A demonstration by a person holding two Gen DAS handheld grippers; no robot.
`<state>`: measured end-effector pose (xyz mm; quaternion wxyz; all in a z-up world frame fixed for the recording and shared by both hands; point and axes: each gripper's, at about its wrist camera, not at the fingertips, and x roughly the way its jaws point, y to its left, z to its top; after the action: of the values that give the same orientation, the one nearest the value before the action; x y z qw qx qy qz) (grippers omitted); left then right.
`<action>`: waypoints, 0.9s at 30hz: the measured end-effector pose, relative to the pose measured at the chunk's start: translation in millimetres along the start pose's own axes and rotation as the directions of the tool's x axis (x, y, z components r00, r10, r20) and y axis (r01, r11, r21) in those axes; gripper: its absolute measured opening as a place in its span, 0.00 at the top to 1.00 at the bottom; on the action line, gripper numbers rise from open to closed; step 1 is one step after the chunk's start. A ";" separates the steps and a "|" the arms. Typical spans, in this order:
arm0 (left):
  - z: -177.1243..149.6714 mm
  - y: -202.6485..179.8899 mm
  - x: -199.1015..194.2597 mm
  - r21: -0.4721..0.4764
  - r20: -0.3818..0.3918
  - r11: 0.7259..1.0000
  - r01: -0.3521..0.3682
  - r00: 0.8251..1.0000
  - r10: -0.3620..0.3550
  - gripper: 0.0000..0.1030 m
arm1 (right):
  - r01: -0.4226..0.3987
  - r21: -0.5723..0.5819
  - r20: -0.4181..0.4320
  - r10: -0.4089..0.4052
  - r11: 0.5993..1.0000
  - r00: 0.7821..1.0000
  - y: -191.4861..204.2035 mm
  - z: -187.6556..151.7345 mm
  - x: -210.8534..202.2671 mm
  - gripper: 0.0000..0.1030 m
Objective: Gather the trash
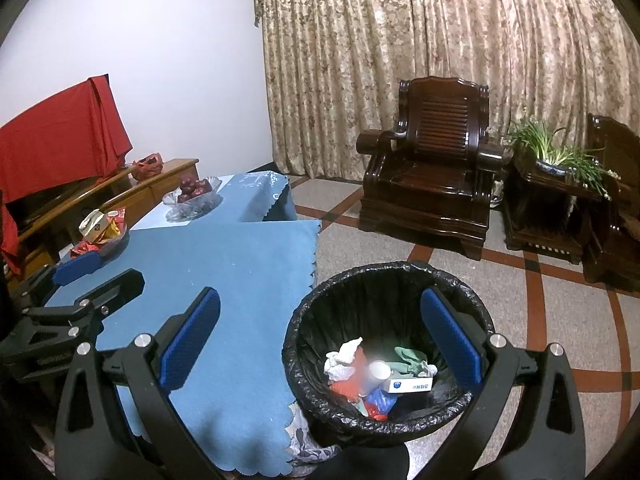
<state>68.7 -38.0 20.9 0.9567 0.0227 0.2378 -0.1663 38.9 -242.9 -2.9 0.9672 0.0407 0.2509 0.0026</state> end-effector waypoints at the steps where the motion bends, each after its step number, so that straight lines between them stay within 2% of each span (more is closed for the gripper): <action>1: 0.2 -0.1 -0.6 0.000 0.000 1.000 0.000 1.000 0.000 0.06 | -0.001 0.001 -0.001 0.001 1.000 1.000 0.0 -0.8 0.1 0.05; 27: 4.5 6.4 -1.9 0.002 -0.002 1.000 -0.005 1.000 0.005 0.06 | 0.002 -0.005 0.004 -0.002 1.000 1.000 3.3 3.4 0.8 0.05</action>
<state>71.3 -31.9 25.6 0.9569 0.0242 0.2384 -0.1640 41.3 -239.8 0.0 0.9678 0.0379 0.2490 0.0021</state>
